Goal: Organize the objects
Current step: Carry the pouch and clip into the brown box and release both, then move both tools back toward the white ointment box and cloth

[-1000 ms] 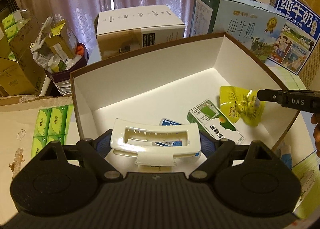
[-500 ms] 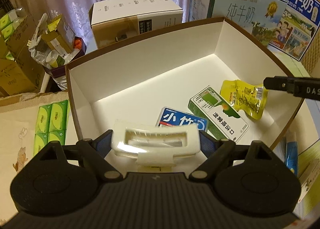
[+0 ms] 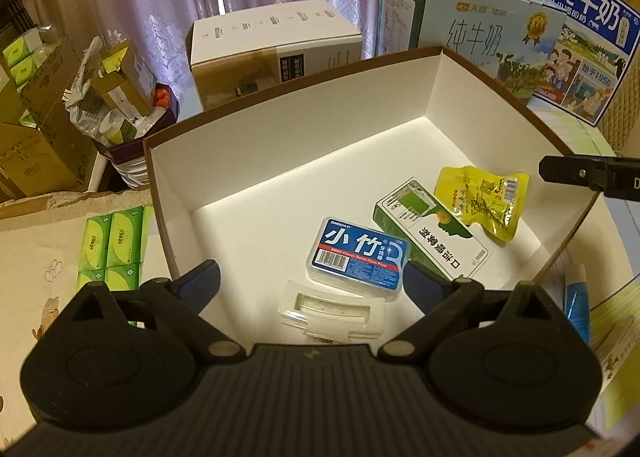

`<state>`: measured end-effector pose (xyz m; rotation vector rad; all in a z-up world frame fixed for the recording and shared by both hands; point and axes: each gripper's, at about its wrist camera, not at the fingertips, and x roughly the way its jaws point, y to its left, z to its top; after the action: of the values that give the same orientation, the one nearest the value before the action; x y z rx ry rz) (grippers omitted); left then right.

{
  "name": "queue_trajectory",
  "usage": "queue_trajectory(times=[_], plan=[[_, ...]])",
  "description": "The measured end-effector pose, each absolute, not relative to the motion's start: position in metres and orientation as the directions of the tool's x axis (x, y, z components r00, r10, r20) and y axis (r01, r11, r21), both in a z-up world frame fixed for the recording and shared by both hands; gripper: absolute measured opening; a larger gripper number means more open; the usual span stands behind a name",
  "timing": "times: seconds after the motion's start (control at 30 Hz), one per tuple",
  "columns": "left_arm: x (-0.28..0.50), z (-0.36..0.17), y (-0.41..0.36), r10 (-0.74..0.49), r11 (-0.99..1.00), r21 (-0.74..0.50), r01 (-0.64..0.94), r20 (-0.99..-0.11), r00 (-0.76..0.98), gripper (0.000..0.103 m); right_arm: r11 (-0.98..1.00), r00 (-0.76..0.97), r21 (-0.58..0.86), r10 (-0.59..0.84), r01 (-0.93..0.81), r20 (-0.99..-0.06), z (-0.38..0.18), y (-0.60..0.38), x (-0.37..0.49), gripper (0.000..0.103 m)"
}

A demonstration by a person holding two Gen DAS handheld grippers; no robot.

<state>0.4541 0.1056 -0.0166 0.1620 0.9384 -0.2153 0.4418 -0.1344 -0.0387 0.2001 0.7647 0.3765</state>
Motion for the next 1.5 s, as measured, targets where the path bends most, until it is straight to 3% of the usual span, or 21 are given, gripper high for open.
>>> queue_trajectory(times=[0.73, 1.2, 1.5], plan=[[0.364, 0.043, 0.095, -0.167, 0.97, 0.0, 0.242, -0.723, 0.671, 0.096, 0.881, 0.744, 0.377, 0.452, -0.285, -0.492, 0.022, -0.181, 0.354, 0.066], [0.295, 0.047, 0.08, -0.198, 0.974, -0.062, 0.22, -0.708, 0.678, 0.096, 0.887, 0.742, 0.304, 0.459, -0.348, -0.489, 0.026, -0.227, 0.282, 0.068], [0.267, 0.03, 0.074, -0.199, 0.977, -0.095, 0.191, -0.731, 0.652, 0.096, 0.884, 0.703, 0.303, 0.467, -0.356, -0.537, 0.003, -0.248, 0.262, 0.068]])
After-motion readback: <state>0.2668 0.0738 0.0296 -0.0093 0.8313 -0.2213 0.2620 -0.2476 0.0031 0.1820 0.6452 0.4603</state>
